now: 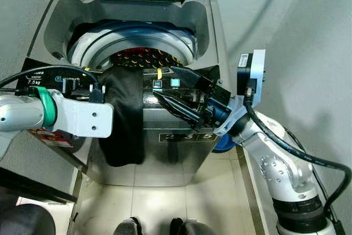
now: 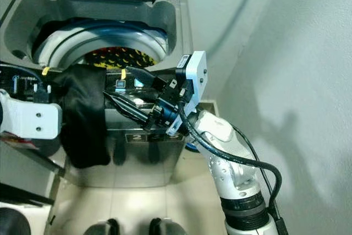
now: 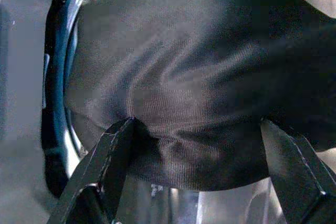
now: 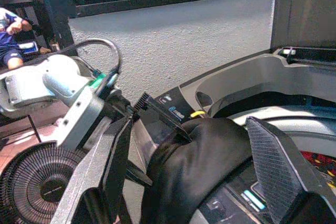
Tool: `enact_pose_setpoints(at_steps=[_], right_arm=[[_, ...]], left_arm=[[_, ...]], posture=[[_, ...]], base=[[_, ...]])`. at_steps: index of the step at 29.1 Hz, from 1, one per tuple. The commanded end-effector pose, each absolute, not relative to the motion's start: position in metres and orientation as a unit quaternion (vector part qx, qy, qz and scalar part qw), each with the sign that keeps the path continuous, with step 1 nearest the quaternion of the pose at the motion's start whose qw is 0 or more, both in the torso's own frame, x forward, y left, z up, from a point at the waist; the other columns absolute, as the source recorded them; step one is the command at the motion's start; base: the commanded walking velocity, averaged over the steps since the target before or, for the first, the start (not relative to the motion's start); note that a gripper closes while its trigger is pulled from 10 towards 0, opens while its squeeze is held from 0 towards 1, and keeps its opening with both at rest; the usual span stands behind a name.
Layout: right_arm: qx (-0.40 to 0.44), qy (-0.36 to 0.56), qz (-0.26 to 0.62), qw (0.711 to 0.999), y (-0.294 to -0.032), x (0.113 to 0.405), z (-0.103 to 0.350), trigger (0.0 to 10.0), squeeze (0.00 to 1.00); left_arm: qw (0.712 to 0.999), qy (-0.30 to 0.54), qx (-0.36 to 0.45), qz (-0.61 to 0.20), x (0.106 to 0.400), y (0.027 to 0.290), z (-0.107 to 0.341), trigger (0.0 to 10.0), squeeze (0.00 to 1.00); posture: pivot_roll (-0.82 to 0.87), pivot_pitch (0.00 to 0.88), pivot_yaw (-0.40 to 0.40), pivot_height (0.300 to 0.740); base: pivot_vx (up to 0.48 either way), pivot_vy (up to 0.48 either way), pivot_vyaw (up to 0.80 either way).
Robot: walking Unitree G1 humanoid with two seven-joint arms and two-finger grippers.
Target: Clothes washing
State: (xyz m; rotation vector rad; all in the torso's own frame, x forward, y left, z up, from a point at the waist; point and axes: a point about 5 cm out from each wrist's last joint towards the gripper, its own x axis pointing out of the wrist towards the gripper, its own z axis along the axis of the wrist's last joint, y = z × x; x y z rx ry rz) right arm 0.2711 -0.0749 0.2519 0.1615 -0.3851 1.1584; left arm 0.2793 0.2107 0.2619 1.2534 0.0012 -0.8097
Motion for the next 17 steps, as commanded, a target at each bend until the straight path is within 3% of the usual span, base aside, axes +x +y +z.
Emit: enact_pose_setpoints(at_steps=[1, 4, 5, 8, 9, 17], right_arm=[[0.071, -0.185, 0.547, 0.813, -0.0723, 0.2701, 0.2532, 10.0, 0.00], [0.070, -0.185, 0.547, 0.813, -0.0722, 0.2700, 0.2533, 10.0, 0.00], [0.070, -0.186, 0.547, 0.813, -0.0724, 0.2701, 0.2535, 10.0, 0.00], [0.070, -0.186, 0.547, 0.813, -0.0724, 0.2701, 0.2535, 10.0, 0.00], [0.070, -0.186, 0.546, 0.814, -0.0726, 0.2701, 0.2537, 10.0, 0.00], [0.069, -0.186, 0.546, 0.814, -0.0728, 0.2699, 0.2534, 10.0, 0.00]], left_arm=[[0.756, 0.008, 0.549, -0.356, 0.2819, 0.2153, 0.2610, 10.0, 0.00], [0.765, 0.010, 0.537, -0.357, 0.2832, 0.2152, 0.2580, 10.0, 0.00], [0.768, 0.010, 0.534, -0.353, 0.2845, 0.2158, 0.2576, 3.3, 0.00], [0.768, 0.010, 0.534, -0.353, 0.2845, 0.2158, 0.2576, 3.3, 0.00], [0.774, 0.008, 0.527, -0.350, 0.2862, 0.2162, 0.2579, 0.0, 0.00], [0.785, 0.003, 0.507, -0.357, 0.2876, 0.2148, 0.2596, 0.0, 0.00]], posture=[[0.12, 0.145, -0.002, 0.740], [0.12, 0.145, -0.002, 0.740], [0.11, 0.144, 0.000, 0.740], [0.11, 0.144, 0.000, 0.740], [0.11, 0.144, 0.000, 0.740], [0.11, 0.144, 0.000, 0.740]], base=[[0.000, 0.000, 0.00], [0.000, 0.000, 0.00], [0.000, 0.000, 0.00], [0.000, 0.000, 0.00], [0.000, 0.000, 0.00], [0.000, 0.000, 0.00]])
